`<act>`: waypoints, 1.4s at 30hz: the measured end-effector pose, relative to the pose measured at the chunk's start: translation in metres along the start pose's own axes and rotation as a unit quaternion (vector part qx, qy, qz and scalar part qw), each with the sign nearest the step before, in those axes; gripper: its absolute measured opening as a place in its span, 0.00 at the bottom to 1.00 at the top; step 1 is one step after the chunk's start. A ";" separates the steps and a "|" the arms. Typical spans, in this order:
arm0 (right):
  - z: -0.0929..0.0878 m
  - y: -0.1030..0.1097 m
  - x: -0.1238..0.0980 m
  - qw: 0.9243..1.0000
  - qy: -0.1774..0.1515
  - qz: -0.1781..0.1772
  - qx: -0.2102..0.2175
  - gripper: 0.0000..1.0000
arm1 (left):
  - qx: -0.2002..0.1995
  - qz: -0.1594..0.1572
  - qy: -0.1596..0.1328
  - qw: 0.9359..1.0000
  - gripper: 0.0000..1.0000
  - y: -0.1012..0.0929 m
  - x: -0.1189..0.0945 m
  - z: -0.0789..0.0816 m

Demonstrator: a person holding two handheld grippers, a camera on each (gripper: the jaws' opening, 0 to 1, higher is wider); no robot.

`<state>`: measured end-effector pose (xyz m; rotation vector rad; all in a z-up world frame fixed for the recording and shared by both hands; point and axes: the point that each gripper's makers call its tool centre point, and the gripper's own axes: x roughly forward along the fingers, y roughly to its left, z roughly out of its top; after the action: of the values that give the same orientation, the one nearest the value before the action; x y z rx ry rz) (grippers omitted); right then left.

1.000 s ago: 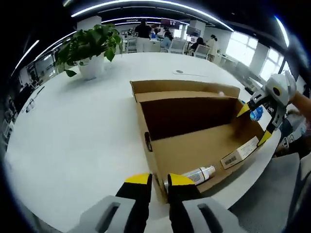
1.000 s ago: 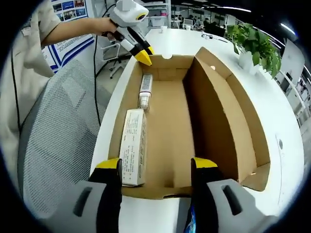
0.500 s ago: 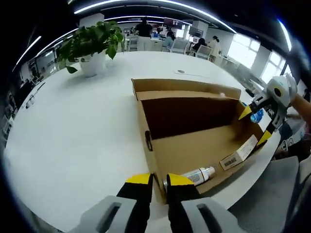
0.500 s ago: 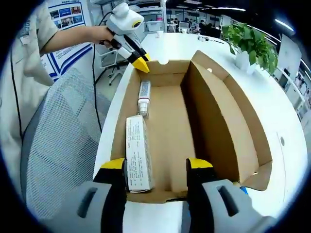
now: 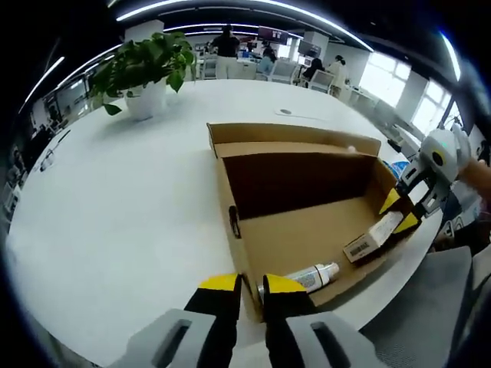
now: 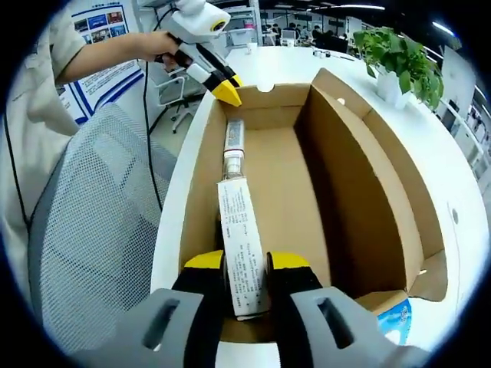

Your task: Operate the shoe box by opening the lid, removing the specified soft item, and placing it in the target area until the item is outside and the box remains undamaged.

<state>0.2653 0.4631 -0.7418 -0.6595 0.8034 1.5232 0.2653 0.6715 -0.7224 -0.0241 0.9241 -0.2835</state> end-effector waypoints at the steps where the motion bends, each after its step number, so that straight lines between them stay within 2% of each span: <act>1: 0.000 0.000 0.000 1.000 0.001 0.000 0.002 0.17 | 0.000 0.000 0.000 1.000 0.11 0.000 0.000 0.000; 12: 0.014 0.002 -0.014 1.000 -0.014 -0.008 0.017 0.16 | -0.003 0.000 -0.001 1.000 0.11 0.000 0.000 0.000; 21: 0.033 0.004 -0.031 0.999 -0.029 -0.020 -0.002 0.16 | -0.004 0.000 0.000 1.000 0.11 0.001 0.000 0.000; 42: 0.074 -0.006 -0.100 0.996 -0.067 -0.055 -0.028 0.16 | -0.014 0.004 0.000 1.000 0.10 0.001 0.000 -0.001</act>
<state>0.2849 0.4624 -0.6190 -0.6251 0.6152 1.4767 0.2648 0.6726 -0.7231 -0.0467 0.9281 -0.2629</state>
